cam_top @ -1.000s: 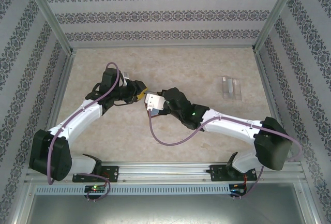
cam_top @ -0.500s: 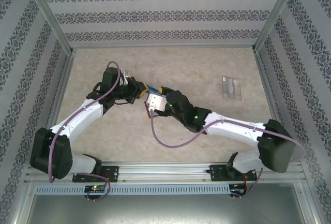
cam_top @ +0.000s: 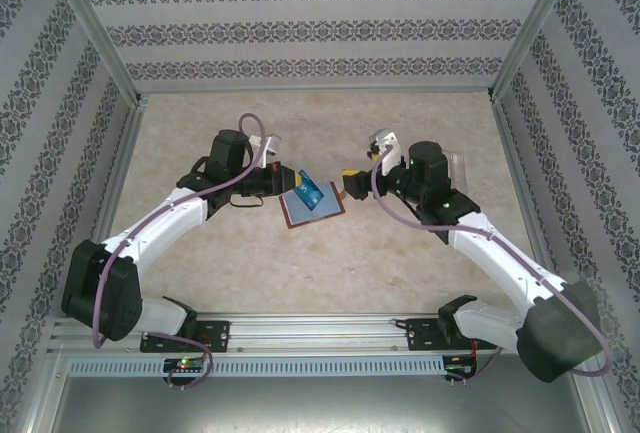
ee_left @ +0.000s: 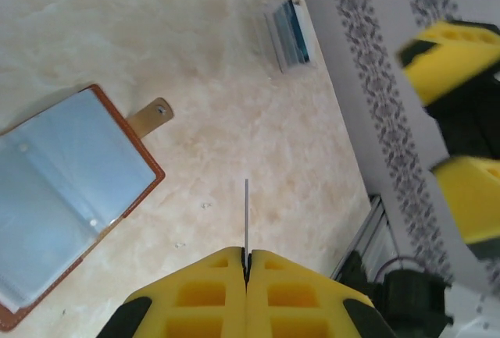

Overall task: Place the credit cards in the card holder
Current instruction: Pick up the credit card from the storage box.

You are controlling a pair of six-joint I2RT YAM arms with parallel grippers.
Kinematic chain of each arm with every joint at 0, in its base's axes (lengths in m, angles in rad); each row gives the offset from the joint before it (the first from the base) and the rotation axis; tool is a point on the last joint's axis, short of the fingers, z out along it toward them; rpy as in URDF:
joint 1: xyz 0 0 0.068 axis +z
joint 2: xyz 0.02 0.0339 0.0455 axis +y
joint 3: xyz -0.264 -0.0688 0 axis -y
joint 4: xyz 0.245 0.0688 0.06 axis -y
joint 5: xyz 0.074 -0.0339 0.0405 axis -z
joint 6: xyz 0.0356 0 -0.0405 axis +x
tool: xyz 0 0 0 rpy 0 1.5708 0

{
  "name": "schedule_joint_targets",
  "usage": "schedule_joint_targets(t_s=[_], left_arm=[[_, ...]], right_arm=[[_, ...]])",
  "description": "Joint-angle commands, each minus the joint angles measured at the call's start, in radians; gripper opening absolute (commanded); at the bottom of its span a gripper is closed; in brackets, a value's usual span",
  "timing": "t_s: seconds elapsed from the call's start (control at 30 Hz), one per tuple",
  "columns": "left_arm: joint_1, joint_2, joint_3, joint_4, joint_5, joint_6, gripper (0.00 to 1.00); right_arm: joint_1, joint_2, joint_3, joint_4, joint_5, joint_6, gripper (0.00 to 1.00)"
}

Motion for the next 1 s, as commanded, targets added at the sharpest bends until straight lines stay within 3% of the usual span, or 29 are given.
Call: schedule_joint_targets(t_s=[0.0, 0.07, 0.2, 0.47, 0.67, 0.8, 0.97], left_arm=[[-0.031, 0.006, 0.069, -0.093, 0.082, 0.224, 0.0], [-0.037, 0.006, 0.082, -0.108, 0.124, 0.258, 0.0], [-0.047, 0.019, 0.132, -0.176, 0.177, 0.3, 0.0], [-0.085, 0.012, 0.151, -0.145, 0.233, 0.304, 0.0], [-0.089, 0.008, 0.161, -0.149, 0.234, 0.287, 0.0], [-0.089, 0.002, 0.166, -0.181, 0.183, 0.3, 0.0], [-0.087, -0.007, 0.15, -0.171, 0.153, 0.284, 0.0]], right_arm=[[-0.05, 0.075, 0.076, -0.079, -0.378, 0.11, 0.74], [-0.061, 0.112, 0.112, -0.115, -0.477, 0.104, 0.66], [-0.046, 0.164, 0.136, -0.124, -0.6, 0.084, 0.62], [-0.006, 0.213, 0.163, -0.169, -0.632, 0.025, 0.54], [-0.006, 0.211, 0.184, -0.211, -0.674, -0.001, 0.33], [-0.01, 0.213, 0.178, -0.224, -0.713, -0.004, 0.28], [0.0, 0.238, 0.188, -0.274, -0.76, -0.026, 0.29]])
